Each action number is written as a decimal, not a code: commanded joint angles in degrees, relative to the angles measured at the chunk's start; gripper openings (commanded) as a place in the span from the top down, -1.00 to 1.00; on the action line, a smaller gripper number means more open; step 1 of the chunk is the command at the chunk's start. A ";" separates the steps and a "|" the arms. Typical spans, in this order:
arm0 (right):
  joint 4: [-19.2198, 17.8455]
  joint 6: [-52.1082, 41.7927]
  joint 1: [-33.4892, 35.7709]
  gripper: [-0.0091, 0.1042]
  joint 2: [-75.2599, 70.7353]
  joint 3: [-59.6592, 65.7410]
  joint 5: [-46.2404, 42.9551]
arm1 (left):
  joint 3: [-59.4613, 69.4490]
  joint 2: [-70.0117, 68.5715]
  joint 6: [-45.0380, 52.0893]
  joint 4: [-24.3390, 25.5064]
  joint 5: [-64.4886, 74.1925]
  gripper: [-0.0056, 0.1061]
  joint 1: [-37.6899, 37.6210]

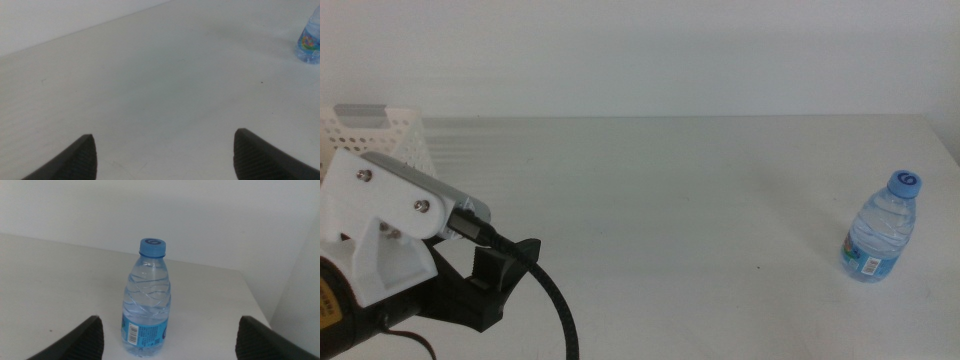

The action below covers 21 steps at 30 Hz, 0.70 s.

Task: Use arms to grab the bottles and put them into the dustbin to the left of the table.

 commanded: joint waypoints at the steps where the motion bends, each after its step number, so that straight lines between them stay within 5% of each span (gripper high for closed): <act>1: 0.97 -0.27 -0.49 -0.39 -0.39 -1.27 -4.18 | -1.54 -0.52 -0.92 -0.22 -4.25 -0.72 -0.34; 8: 1.66 0.35 -0.49 -0.39 9.24 -8.78 -3.43 | -1.54 -0.52 -0.92 -0.22 -4.25 -0.72 -0.34; 21: 1.61 0.76 -0.43 -0.39 25.94 -7.96 -16.91 | -1.54 -0.52 -0.92 -0.22 -4.25 -0.72 -0.34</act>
